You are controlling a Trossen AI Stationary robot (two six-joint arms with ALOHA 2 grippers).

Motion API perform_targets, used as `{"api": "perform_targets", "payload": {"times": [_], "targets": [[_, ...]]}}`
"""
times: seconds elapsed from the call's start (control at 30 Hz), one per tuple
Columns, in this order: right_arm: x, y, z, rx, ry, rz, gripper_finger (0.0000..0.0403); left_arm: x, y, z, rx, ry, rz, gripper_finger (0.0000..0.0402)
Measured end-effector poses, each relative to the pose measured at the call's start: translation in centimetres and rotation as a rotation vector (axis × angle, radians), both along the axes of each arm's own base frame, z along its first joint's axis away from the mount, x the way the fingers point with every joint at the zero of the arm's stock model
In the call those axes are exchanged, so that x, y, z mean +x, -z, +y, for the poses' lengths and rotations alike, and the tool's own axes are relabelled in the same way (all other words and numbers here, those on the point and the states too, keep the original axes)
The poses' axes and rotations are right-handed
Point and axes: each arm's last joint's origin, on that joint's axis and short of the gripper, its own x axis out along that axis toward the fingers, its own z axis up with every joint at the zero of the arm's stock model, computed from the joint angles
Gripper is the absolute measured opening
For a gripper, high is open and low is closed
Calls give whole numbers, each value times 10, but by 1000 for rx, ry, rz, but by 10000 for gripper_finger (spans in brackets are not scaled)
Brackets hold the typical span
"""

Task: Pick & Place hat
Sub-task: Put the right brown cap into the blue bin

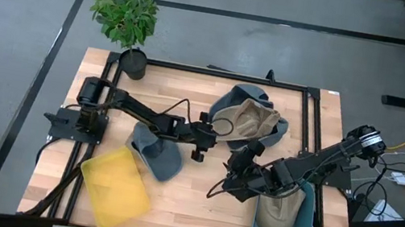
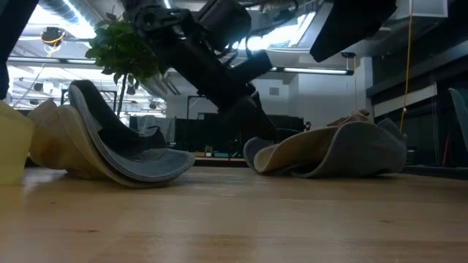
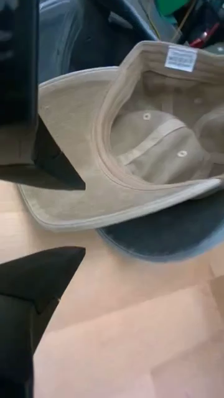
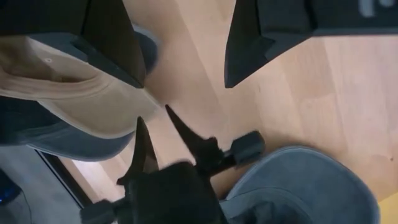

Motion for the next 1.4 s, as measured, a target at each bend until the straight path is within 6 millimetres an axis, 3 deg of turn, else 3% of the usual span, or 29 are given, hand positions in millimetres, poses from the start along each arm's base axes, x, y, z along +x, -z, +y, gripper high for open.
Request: {"api": "perform_targets", "payload": {"times": [0.3,0.8,1.07,1.27,1.4], "targets": [[3,0,-8,-3,26,5,218,4,0,2,-64,-78,-61,208],[5,-2,-8,-16,48,-37,218,6,-2,4,-163,-15,-95,212],[6,-2,-8,-17,52,-52,218,16,21,5,-106,-12,-67,195],[6,-3,-8,-16,52,-54,218,26,23,9,-32,-26,-66,176],[6,-3,-8,-16,52,-54,218,27,25,10,-17,-17,-52,137]]}}
